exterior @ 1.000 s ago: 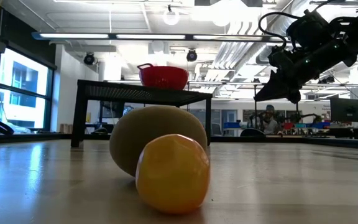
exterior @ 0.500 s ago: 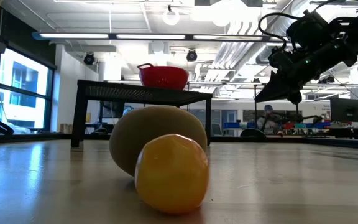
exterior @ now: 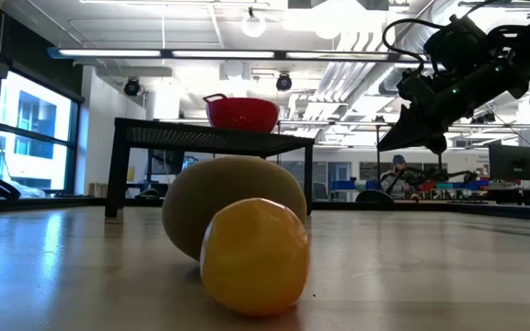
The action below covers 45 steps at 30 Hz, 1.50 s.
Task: Pick & Place Fruit
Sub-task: Put the pomegranate into the red strainer bowl on the shelf
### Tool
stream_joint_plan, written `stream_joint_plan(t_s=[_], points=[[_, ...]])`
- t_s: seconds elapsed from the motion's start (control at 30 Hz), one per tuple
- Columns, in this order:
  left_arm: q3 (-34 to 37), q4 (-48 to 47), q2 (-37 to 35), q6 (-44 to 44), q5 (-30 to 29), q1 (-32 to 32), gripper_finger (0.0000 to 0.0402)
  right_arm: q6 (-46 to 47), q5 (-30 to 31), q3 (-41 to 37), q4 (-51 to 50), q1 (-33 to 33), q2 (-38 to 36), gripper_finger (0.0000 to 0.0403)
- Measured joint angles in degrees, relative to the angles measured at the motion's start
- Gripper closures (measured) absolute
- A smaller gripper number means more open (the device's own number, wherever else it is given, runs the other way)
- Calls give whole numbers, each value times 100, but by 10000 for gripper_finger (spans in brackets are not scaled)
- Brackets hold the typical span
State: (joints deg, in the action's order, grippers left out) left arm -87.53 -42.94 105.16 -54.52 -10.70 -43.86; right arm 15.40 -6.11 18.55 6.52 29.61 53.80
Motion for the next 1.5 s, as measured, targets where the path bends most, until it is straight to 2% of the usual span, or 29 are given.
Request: stream_joint_plan(t_s=[0.17, 0.33, 0.73, 1.0, 1.5], points=[[0, 541, 0, 20, 9, -2, 128, -9, 0, 0, 2, 0, 0, 401], [0, 693, 0, 20, 11, 0, 128, -17, 0, 0, 2, 0, 0, 401], [0, 657, 0, -603, 16, -2, 128, -20, 0, 0, 0, 0, 0, 401], [0, 253, -4, -645, 16, -2, 128, -20, 0, 0, 0, 0, 0, 401], [-2, 390, 573, -748, 419, -7, 128, -53, 1, 0, -33, 2, -2, 400]])
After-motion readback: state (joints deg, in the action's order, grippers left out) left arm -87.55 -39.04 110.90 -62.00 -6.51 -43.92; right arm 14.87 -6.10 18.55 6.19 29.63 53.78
